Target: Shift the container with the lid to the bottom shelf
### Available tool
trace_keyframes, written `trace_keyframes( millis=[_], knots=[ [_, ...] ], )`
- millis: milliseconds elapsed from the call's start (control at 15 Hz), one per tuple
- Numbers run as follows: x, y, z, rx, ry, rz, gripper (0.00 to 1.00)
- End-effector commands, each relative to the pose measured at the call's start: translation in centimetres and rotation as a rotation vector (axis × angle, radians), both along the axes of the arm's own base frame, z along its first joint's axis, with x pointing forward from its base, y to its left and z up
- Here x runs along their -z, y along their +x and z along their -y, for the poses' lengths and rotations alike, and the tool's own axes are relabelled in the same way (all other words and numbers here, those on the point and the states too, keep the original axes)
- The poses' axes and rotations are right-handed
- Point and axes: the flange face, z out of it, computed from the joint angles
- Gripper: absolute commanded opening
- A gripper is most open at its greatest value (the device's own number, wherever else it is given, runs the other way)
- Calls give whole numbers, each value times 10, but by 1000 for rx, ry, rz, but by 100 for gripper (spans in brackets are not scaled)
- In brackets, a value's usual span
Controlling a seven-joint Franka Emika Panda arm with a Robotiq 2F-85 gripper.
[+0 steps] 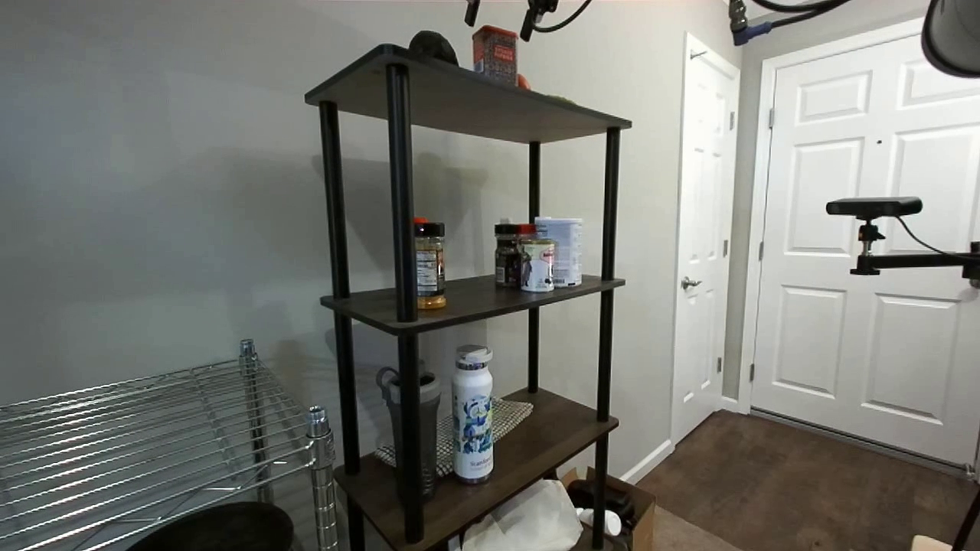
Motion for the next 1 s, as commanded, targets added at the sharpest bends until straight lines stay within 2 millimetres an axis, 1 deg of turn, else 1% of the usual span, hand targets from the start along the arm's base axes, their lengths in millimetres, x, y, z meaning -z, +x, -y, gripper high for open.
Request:
trace_keyframes(
  millis=[0,67,200,400,667,867,933],
  knots=[
    [-15,-13,25,113,39,3,100],
    [-18,-15,30,131,46,9,100],
    [-22,-16,31,138,56,16,100],
    [-21,-13,18,114,56,18,100],
    [-13,-9,0,77,53,1,100],
    [-6,-2,-7,60,56,-16,100],
    [-4,2,-6,62,62,-19,100]
  ],
)
